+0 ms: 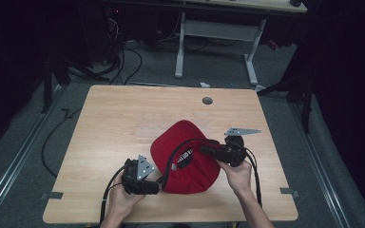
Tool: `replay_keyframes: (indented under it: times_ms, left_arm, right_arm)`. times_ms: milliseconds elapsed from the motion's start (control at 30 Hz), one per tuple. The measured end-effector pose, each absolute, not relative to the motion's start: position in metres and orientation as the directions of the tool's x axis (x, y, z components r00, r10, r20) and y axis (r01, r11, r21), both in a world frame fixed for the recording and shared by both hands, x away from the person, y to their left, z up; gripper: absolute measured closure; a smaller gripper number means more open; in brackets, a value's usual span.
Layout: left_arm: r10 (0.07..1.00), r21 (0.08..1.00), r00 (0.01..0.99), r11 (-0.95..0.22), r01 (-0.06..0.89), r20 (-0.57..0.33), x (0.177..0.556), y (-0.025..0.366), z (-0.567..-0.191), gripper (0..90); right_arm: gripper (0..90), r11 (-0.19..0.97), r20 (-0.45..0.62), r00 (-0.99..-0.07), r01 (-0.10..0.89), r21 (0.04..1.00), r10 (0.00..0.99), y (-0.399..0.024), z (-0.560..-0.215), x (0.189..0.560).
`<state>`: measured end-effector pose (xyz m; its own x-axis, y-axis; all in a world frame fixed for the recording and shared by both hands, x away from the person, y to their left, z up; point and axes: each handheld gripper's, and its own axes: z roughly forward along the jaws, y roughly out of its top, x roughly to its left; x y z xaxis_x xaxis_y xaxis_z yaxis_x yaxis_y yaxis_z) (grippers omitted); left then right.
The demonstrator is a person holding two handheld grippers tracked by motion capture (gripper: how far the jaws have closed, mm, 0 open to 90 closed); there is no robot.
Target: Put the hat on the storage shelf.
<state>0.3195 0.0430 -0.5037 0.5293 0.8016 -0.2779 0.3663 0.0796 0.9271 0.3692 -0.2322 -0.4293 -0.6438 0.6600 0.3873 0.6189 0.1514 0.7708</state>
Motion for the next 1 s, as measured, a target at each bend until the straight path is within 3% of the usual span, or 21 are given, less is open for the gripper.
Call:
replay_keyframes:
  times_ms: [367,600,1000]
  left_arm:
    - [0.786,0.935,0.545,0.114,0.337,-0.292,0.317,0.044,-0.493,12.6]
    - [0.784,0.946,0.561,0.1,0.309,-0.266,0.313,0.046,-0.489,13.0]
    - [0.785,0.959,0.58,0.064,0.275,-0.218,0.308,0.043,-0.489,15.1]
  right_arm:
    - [85.6,0.202,0.351,-0.633,0.634,0.747,0.69,-0.222,-0.433,0.37]
    - [85.4,0.263,0.297,-0.634,0.636,0.726,0.714,-0.217,-0.434,0.368]
    - [85.1,0.31,0.3,-0.635,0.668,0.677,0.712,-0.208,-0.436,0.369]
